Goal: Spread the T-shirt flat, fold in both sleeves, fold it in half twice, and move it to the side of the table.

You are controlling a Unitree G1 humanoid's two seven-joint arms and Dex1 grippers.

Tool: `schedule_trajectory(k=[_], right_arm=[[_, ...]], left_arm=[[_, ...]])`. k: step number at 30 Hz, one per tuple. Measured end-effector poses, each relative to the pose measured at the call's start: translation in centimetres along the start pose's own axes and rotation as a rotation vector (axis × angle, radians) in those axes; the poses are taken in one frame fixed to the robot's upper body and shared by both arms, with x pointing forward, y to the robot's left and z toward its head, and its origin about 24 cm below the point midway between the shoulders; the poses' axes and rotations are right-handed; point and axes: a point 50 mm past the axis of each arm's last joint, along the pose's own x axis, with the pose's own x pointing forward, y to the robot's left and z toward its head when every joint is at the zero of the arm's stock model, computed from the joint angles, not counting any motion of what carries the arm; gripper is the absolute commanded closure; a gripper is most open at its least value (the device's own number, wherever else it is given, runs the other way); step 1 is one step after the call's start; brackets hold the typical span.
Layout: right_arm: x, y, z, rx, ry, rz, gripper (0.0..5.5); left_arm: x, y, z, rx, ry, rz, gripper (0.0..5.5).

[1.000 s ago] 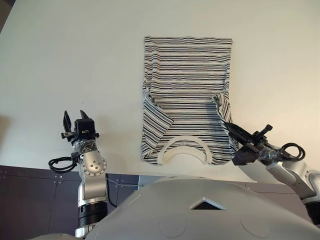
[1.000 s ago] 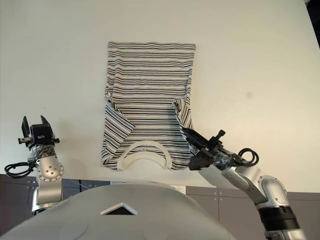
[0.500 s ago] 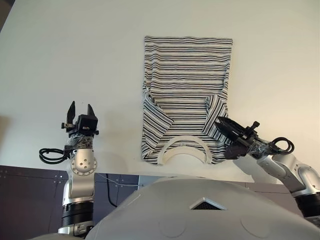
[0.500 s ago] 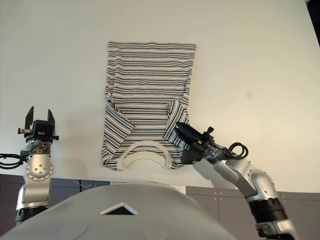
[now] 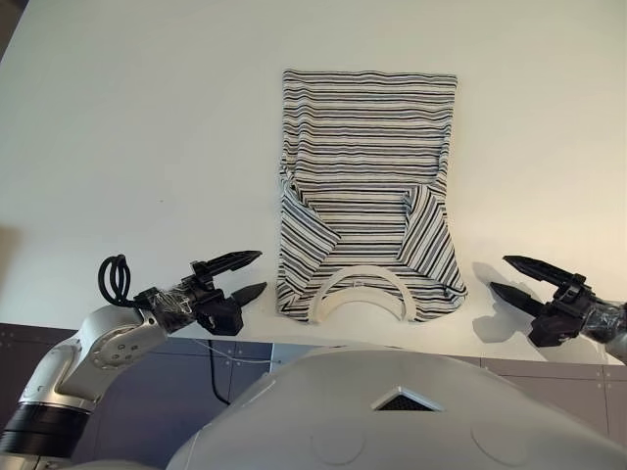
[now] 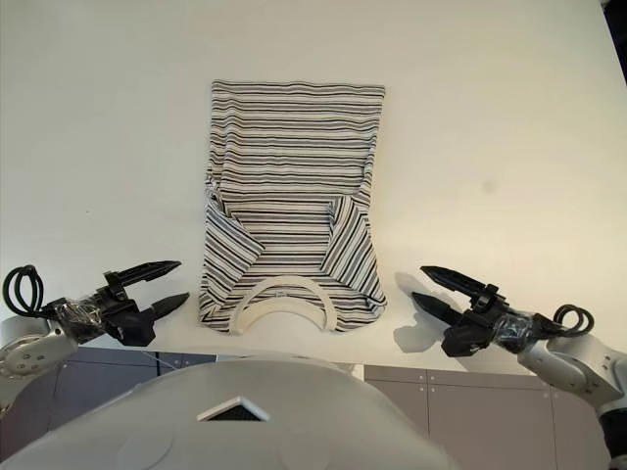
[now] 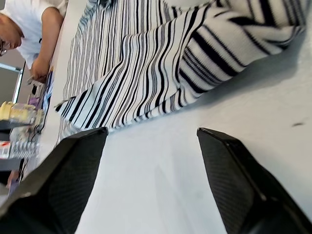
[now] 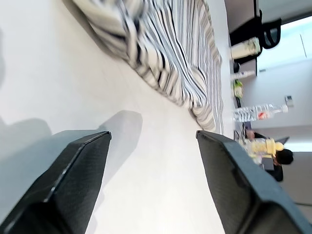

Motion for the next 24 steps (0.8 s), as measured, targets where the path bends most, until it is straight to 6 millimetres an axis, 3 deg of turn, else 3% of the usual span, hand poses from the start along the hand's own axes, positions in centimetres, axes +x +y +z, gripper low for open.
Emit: schedule_trajectory(k=[7, 17, 20, 24], right_arm=[[3.3, -1.4, 1.4, -0.057, -0.193, 0.105, 2.28], [4.8, -2.7, 0.4, -0.081, -0.220, 0.154, 2.28], [5.1, -2.7, 0.4, -0.086, -0.231, 0.165, 2.80], [5.7, -2.6, 0.6, -0.091, -0.258, 0.188, 3.72]], left_arm=[[0.7, -0.3, 1.0, 0.027, -0.114, -0.106, 2.05], [2.7, 0.9, 0.3, 0.128, -0.198, -0.091, 2.05], [3.0, 0.9, 0.3, 0.142, -0.227, -0.096, 2.34], [3.3, 0.3, 0.2, 0.137, -0.247, -0.101, 3.23]])
